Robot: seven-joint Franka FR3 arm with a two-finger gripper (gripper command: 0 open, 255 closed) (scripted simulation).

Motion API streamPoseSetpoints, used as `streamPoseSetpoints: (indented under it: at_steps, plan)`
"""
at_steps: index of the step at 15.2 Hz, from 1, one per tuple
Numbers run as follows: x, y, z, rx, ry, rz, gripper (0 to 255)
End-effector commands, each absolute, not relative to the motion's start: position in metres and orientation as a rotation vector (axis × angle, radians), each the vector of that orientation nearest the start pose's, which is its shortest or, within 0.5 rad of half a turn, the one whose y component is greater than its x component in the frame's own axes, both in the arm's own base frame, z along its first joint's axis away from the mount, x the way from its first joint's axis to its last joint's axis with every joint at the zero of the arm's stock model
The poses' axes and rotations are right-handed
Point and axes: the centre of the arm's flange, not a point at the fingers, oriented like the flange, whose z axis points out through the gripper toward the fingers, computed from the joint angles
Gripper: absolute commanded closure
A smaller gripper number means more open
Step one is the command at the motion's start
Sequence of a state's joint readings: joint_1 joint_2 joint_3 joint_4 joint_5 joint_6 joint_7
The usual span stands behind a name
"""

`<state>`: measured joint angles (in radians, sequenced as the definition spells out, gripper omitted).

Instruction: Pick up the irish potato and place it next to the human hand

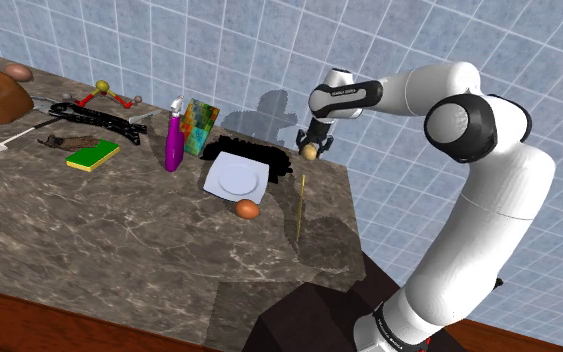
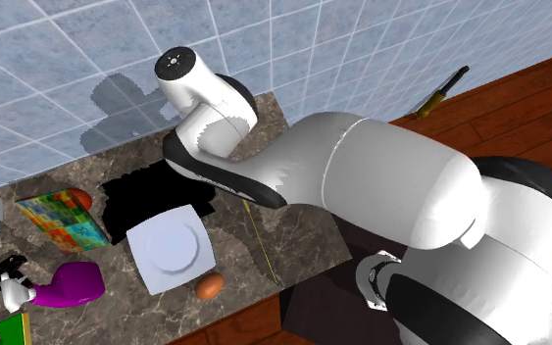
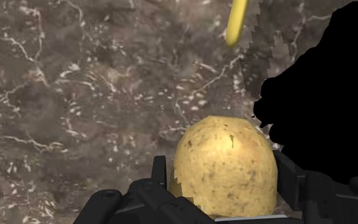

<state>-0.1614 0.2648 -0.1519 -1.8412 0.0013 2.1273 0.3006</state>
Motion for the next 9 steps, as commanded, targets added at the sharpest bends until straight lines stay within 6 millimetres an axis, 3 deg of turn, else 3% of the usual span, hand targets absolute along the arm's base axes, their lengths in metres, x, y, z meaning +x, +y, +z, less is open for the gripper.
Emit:
streamPoseSetpoints:
  at_steps: [1,9]
  plan:
    - [0.596,-0.187,0.399,-3.034,0.953,-0.038,255]
    - [0.596,-0.187,0.441,-3.034,0.953,-0.038,255]
